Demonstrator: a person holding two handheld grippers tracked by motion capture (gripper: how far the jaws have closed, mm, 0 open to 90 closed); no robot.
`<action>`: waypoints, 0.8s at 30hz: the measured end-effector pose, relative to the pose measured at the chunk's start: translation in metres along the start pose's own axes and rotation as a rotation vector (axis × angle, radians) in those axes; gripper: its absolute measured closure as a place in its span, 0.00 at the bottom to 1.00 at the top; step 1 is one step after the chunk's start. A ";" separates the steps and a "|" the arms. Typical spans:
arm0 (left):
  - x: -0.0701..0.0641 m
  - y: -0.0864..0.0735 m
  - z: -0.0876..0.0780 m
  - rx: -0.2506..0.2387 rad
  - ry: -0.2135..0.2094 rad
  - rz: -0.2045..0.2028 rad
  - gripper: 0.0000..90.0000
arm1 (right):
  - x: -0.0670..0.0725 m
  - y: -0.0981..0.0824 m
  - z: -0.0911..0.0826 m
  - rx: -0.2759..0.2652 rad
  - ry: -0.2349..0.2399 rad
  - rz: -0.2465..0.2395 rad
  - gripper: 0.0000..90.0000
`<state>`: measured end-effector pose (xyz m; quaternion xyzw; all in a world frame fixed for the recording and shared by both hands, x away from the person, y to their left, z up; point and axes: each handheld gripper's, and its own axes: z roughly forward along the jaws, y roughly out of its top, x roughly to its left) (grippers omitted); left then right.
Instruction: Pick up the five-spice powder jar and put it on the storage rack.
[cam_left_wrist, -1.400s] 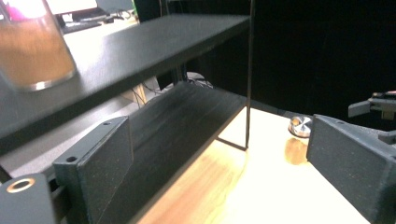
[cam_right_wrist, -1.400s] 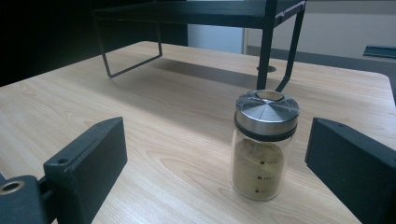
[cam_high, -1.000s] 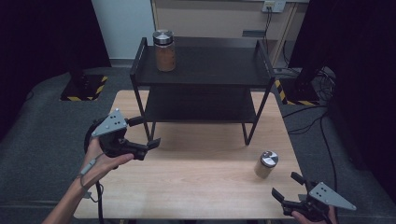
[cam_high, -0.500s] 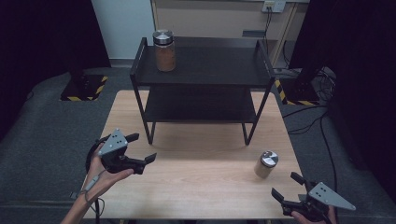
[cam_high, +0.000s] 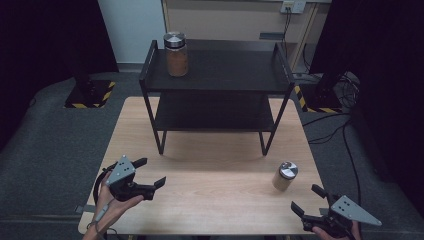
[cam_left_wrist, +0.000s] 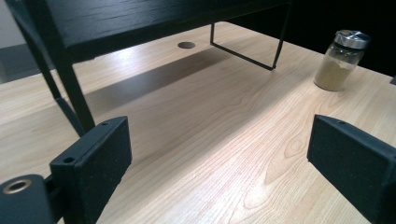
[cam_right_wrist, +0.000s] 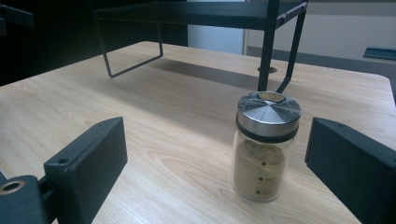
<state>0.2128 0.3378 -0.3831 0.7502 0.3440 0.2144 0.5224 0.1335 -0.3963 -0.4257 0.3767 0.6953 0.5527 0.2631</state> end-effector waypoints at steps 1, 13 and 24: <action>-0.002 -0.005 -0.002 -0.012 0.013 -0.005 0.06 | 0.000 0.000 0.000 0.000 0.000 0.000 0.07; -0.020 -0.037 -0.038 -0.073 0.109 -0.044 0.05 | 0.000 0.000 0.000 -0.003 0.002 -0.004 0.07; -0.025 -0.051 -0.061 -0.087 0.118 -0.063 0.02 | 0.001 0.000 0.000 -0.002 0.001 -0.002 0.07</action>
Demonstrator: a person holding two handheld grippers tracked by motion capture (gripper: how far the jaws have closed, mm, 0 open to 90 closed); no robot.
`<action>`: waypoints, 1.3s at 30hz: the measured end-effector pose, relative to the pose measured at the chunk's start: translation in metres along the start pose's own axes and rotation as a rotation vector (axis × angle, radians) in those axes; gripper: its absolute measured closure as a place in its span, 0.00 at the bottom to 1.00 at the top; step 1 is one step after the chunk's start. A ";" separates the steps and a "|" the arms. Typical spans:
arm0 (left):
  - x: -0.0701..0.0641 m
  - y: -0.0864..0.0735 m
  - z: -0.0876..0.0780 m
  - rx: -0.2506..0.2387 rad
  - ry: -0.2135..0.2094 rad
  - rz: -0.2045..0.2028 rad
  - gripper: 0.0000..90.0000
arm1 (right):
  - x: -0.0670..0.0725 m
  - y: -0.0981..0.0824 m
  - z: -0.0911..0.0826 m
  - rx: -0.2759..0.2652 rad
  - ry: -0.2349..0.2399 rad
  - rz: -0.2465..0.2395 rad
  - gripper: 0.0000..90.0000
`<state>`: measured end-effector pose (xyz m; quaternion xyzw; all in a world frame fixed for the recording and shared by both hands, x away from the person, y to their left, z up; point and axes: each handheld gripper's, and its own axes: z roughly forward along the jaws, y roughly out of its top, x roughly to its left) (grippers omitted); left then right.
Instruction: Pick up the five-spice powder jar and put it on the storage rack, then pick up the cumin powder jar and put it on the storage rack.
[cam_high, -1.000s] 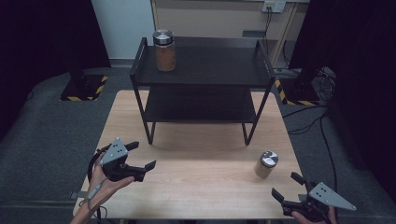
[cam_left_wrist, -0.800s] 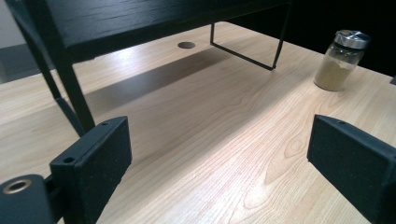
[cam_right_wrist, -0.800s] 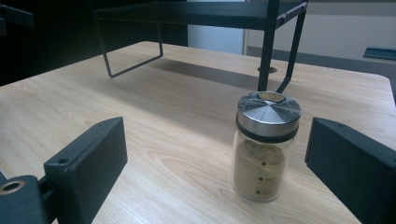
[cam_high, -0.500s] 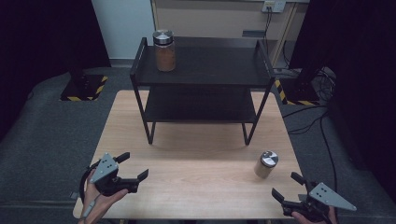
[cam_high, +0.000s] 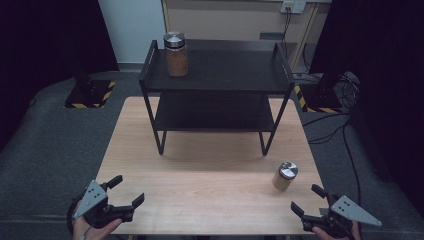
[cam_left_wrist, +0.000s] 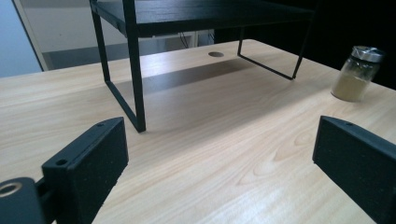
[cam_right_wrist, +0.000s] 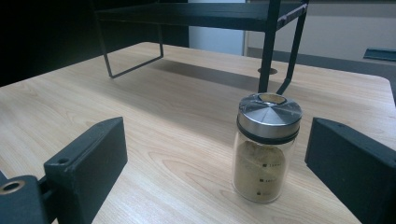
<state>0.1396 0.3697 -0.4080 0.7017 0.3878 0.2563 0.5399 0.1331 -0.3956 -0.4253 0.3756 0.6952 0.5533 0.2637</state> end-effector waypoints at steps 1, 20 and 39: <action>0.001 -0.001 -0.003 0.009 0.005 0.001 0.01 | 0.000 0.000 0.000 0.000 0.000 0.000 0.07; 0.022 -0.017 -0.008 -0.084 -0.097 0.026 0.01 | 0.001 0.000 0.000 -0.002 -0.006 0.001 0.07; 0.026 -0.020 -0.005 -0.124 -0.113 0.038 0.00 | 0.001 -0.003 0.001 -0.039 0.005 -0.010 0.05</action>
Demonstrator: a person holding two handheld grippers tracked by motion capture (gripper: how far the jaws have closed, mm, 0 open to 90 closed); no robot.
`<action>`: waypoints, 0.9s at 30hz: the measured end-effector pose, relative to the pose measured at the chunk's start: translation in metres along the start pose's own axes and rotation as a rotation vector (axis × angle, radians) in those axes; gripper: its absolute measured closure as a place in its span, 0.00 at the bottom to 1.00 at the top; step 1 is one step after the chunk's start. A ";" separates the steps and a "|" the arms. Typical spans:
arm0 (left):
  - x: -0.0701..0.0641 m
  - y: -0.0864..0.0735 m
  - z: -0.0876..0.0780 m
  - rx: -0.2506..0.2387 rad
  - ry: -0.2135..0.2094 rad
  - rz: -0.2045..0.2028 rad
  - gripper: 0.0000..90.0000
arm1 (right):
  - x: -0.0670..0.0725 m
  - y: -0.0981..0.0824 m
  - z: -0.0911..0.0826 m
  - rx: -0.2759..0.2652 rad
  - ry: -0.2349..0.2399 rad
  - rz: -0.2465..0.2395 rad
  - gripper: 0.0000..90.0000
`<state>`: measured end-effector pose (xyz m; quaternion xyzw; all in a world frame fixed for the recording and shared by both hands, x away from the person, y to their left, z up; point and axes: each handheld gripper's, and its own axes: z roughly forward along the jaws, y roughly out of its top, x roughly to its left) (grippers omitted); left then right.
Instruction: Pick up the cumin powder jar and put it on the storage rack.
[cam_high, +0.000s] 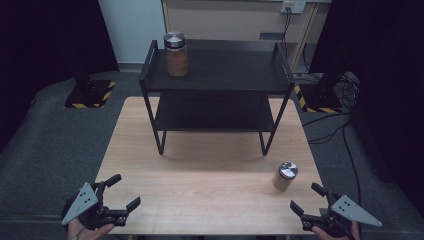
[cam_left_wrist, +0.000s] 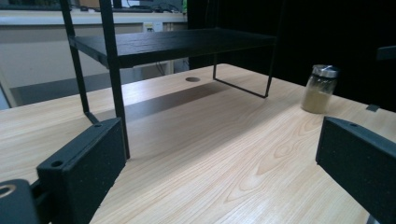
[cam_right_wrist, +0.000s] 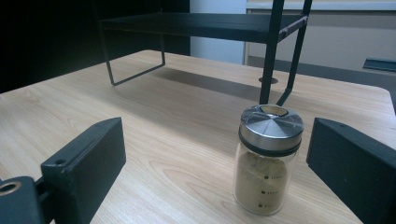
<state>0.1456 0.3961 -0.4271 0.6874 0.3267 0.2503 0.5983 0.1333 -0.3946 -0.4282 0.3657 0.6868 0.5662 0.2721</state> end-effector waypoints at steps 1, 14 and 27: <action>-0.002 0.000 0.000 0.000 0.016 0.001 0.00 | -0.001 -0.001 0.000 -0.005 0.001 0.005 0.05; -0.008 -0.004 -0.003 -0.029 0.099 -0.011 0.00 | -0.012 0.010 -0.008 -0.035 0.007 0.035 0.05; -0.008 -0.004 -0.004 -0.025 0.138 -0.024 0.00 | -0.032 0.047 -0.025 -0.009 0.007 0.018 0.03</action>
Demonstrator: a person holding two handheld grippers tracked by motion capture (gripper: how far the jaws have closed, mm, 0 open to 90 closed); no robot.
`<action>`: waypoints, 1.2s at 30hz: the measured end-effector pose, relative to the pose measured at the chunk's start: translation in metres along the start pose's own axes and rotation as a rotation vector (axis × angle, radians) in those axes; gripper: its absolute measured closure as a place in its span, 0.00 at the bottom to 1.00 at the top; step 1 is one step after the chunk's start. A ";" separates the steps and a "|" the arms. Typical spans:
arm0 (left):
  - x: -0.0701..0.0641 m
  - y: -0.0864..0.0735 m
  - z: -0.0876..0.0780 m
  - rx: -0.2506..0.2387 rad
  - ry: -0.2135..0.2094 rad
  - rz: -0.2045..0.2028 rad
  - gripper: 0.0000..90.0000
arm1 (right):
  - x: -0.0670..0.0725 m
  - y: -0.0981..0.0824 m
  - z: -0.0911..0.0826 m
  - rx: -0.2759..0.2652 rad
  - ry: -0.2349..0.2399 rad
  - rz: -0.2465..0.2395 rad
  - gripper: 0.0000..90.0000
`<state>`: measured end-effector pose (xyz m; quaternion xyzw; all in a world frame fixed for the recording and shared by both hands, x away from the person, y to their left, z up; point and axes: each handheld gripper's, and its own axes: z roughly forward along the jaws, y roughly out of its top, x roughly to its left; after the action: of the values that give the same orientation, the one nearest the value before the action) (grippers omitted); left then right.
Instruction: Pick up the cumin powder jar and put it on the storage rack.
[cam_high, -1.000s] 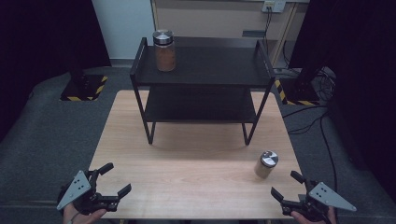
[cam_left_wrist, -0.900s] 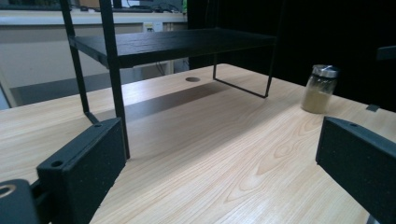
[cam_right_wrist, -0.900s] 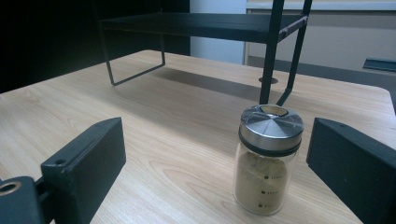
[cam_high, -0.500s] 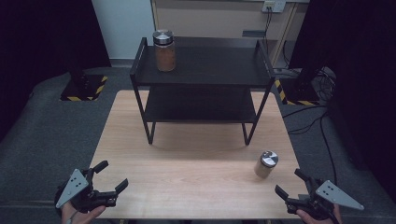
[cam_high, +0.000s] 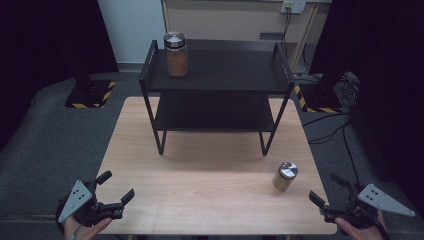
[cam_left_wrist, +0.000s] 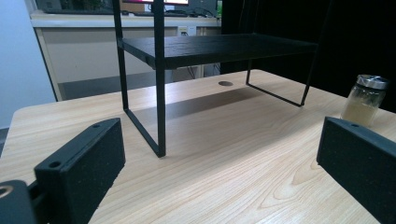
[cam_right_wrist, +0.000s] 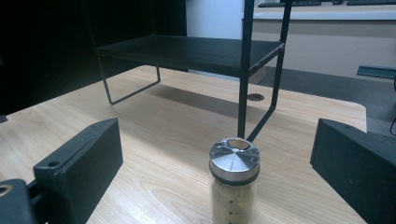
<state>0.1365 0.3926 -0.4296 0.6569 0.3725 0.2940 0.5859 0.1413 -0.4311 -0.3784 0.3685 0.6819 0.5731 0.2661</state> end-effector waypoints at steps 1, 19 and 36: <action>0.000 0.000 0.000 -0.001 0.002 -0.001 0.00 | -0.001 0.002 -0.001 0.002 0.000 -0.002 0.03; 0.000 0.001 0.001 0.010 -0.011 0.002 0.00 | -0.013 0.041 0.007 0.110 -0.016 -0.016 0.03; 0.001 0.001 0.001 0.015 -0.026 -0.001 0.00 | -0.027 0.045 0.047 0.215 0.024 -0.040 0.04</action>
<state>0.1384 0.3925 -0.4286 0.6651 0.3673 0.2822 0.5857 0.2031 -0.4225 -0.3457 0.3744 0.7496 0.4957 0.2283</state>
